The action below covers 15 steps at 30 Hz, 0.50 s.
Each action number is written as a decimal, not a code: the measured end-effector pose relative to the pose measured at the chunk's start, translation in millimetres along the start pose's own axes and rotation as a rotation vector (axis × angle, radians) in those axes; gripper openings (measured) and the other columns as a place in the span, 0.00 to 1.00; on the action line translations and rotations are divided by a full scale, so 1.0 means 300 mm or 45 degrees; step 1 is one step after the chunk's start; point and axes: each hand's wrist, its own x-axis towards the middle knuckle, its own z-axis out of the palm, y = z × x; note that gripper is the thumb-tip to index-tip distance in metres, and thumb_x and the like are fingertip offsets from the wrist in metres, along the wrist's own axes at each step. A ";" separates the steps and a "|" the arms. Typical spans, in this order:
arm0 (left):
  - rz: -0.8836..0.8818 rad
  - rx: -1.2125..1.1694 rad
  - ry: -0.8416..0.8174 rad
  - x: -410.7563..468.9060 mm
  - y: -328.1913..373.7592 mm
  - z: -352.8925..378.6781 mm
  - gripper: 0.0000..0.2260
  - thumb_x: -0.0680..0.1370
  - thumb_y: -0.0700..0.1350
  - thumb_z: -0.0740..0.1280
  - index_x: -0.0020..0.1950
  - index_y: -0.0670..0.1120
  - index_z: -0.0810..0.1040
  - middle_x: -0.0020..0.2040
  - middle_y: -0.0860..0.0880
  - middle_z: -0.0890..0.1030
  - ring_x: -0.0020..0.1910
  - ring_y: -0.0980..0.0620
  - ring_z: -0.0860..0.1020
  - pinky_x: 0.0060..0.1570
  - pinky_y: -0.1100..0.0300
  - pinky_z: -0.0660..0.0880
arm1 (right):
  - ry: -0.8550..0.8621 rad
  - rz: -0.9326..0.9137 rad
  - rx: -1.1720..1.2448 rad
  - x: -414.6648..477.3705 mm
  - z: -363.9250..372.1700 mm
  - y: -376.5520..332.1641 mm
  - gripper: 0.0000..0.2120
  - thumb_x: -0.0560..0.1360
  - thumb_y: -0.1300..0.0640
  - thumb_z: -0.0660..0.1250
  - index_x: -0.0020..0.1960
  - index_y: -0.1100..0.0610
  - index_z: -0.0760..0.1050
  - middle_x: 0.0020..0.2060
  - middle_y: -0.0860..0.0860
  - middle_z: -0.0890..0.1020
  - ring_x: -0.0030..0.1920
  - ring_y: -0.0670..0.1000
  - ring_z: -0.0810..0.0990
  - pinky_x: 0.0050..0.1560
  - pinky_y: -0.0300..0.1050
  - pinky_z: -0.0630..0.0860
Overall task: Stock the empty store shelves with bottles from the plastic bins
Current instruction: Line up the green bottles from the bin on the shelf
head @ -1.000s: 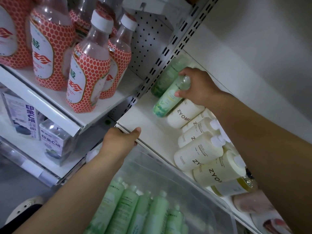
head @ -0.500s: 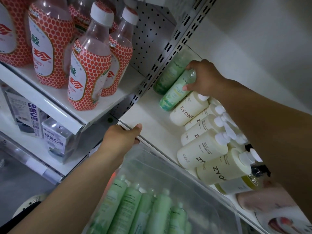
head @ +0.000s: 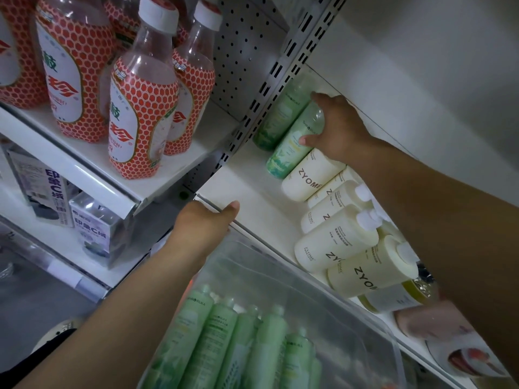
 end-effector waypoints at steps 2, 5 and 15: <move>0.024 0.210 -0.068 0.000 -0.011 -0.008 0.25 0.68 0.67 0.71 0.44 0.45 0.83 0.41 0.48 0.86 0.44 0.48 0.85 0.52 0.53 0.79 | 0.059 0.064 0.019 -0.035 -0.012 -0.019 0.48 0.72 0.47 0.77 0.81 0.53 0.52 0.73 0.59 0.66 0.72 0.61 0.65 0.69 0.56 0.70; 0.036 0.332 -0.114 -0.009 -0.011 -0.013 0.27 0.72 0.65 0.70 0.51 0.40 0.81 0.47 0.41 0.85 0.48 0.44 0.84 0.54 0.48 0.80 | 0.180 0.126 0.040 -0.140 -0.042 -0.074 0.46 0.74 0.47 0.74 0.82 0.56 0.50 0.74 0.57 0.65 0.73 0.59 0.63 0.69 0.54 0.67; 0.116 0.764 -0.392 -0.029 -0.023 -0.109 0.33 0.69 0.70 0.70 0.65 0.48 0.77 0.61 0.51 0.80 0.56 0.52 0.80 0.55 0.53 0.77 | 0.364 0.213 0.863 -0.677 0.092 -0.114 0.19 0.75 0.58 0.75 0.65 0.54 0.78 0.54 0.49 0.82 0.52 0.43 0.80 0.54 0.37 0.78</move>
